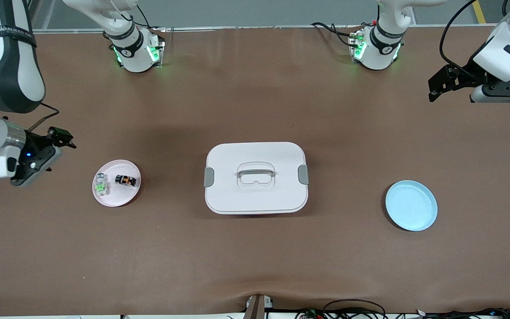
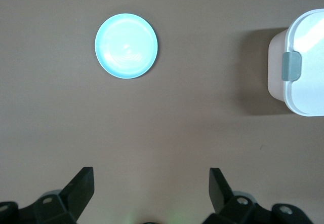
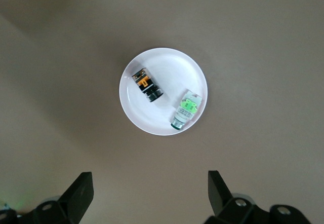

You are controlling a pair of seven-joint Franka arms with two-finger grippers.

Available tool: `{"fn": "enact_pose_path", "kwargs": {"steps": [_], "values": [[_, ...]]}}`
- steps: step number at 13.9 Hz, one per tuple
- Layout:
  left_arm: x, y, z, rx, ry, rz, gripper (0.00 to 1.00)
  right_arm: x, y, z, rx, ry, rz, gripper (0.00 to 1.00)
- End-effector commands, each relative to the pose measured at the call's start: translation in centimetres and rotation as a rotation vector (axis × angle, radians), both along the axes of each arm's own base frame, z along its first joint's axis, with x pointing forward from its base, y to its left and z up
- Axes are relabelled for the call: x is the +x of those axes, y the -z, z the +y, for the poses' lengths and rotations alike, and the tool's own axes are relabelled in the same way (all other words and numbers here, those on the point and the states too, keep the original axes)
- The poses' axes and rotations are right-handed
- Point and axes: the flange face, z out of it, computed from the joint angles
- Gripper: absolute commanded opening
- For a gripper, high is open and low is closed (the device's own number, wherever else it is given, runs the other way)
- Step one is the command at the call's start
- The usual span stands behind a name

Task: Transfer orange switch to right arm and place
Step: 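Open the right gripper and raise it away from the plate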

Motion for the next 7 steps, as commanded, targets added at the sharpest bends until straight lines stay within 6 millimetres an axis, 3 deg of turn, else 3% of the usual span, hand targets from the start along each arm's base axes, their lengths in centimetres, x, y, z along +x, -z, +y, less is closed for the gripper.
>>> {"fn": "enact_pose_path", "kwargs": {"steps": [1, 4, 7], "values": [[-0.1, -0.6, 0.0, -0.006, 0.016, -0.011, 1.0, -0.5, -2.8, -0.1, -0.012, 0.145, -0.034, 1.0], [-0.1, -0.6, 0.1, -0.006, 0.014, -0.012, 1.0, -0.9, -4.4, 0.5, -0.031, 0.223, -0.047, 1.0], [-0.2, -0.8, 0.1, -0.008, 0.013, -0.015, 1.0, -1.0, -6.2, 2.7, -0.047, 0.315, -0.041, 1.0]]}}
